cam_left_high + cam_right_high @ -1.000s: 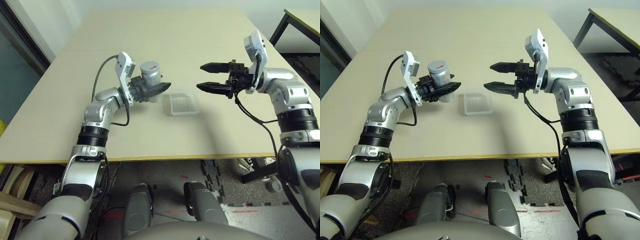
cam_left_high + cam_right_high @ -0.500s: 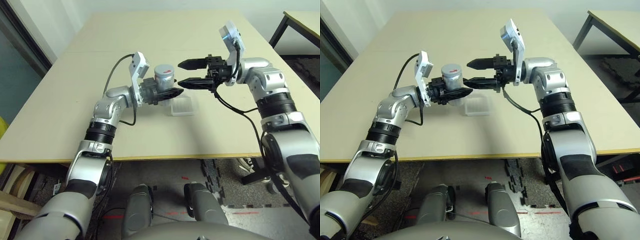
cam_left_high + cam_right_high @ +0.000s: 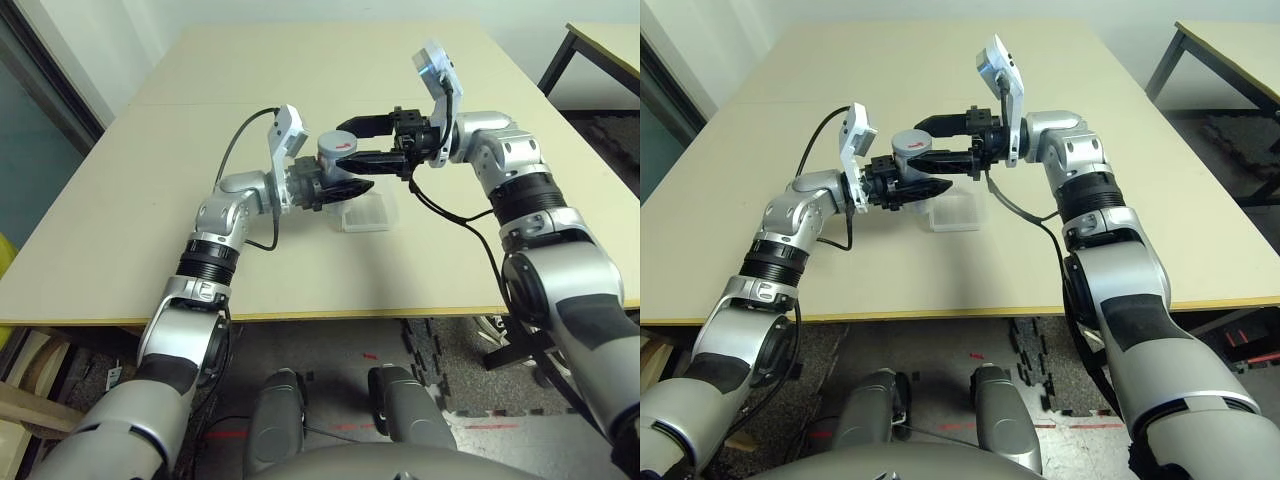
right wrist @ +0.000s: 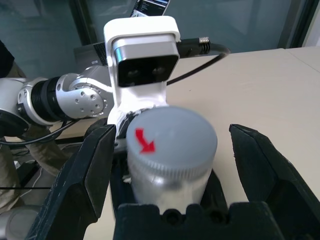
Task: Pour the medicine from the bottle into the box.
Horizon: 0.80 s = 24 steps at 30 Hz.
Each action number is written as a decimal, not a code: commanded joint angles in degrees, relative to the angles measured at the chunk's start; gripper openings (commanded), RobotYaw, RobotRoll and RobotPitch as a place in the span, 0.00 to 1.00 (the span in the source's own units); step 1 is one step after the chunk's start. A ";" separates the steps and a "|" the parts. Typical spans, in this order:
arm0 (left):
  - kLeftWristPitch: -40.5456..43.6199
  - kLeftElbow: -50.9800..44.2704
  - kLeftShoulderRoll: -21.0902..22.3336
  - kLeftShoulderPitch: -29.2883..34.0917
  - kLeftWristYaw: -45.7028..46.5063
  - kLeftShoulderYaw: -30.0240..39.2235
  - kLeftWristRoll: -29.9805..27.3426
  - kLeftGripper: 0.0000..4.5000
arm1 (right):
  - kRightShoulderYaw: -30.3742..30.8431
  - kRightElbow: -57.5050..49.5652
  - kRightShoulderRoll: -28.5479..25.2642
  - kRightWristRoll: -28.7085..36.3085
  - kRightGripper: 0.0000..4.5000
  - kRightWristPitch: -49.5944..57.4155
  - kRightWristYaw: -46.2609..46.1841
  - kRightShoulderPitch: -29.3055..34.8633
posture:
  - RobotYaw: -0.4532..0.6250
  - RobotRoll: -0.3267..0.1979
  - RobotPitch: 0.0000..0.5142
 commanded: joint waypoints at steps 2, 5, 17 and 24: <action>-0.29 0.53 0.06 -0.30 -0.83 -0.63 0.63 0.61 | -0.49 2.03 1.23 -0.86 1.00 -1.20 -0.20 -1.54 | 0.25 0.62 0.10; -0.32 0.53 0.15 -0.29 -0.88 -0.65 0.68 0.61 | -0.66 2.68 1.68 -1.03 1.00 -1.49 -0.11 -1.91 | 0.25 0.62 0.10; -0.58 0.97 0.71 0.10 -1.08 -0.28 0.67 0.61 | -1.21 3.34 1.26 -0.97 1.00 -1.35 0.13 -1.97 | 0.25 0.62 0.10; -0.51 1.08 1.24 0.13 -1.16 0.02 0.51 0.61 | -1.59 3.40 0.91 -1.01 1.00 -1.12 0.24 -1.71 | 0.25 0.62 0.11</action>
